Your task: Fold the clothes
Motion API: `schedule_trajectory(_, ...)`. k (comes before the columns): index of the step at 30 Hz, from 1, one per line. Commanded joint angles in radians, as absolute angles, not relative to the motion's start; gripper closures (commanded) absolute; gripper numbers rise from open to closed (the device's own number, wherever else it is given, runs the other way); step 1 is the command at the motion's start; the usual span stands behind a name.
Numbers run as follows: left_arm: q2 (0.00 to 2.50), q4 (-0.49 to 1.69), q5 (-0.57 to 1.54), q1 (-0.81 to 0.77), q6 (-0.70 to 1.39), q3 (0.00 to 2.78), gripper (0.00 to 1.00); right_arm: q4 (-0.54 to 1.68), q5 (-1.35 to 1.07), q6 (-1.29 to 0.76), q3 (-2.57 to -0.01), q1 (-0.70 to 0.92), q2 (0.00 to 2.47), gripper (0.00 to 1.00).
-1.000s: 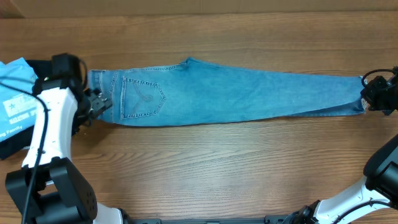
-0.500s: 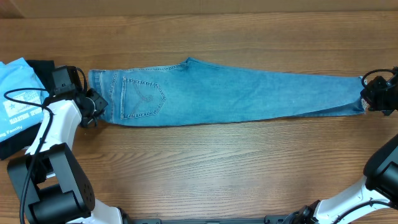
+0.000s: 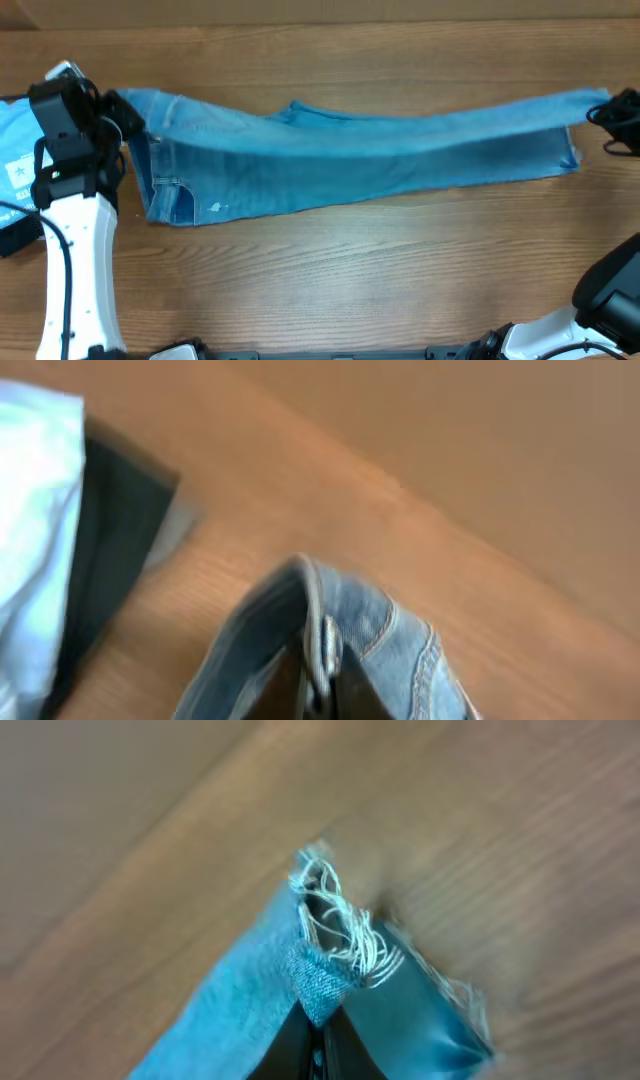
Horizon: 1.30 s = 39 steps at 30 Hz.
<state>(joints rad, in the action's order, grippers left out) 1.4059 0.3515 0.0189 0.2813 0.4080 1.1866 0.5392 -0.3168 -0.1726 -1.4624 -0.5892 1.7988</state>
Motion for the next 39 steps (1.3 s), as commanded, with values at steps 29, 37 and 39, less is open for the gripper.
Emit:
schedule_trajectory(29, 1.84, 0.579, -0.194, 0.26, 0.318, 1.207, 0.44, 0.809, -0.105, -0.1, -1.492, -0.443, 2.104, 0.3)
schedule_trajectory(37, 1.898, 0.411, -0.124, 0.259, 0.264, 1.207, 0.44, 0.818, -0.105, -0.1, -1.492, -0.443, 2.104, 0.96)
schedule_trajectory(39, 1.906, 0.406, -0.096, 0.257, 0.249, 1.207, 0.44, 0.819, -0.105, -0.1, -1.492, -0.443, 2.104, 0.96)
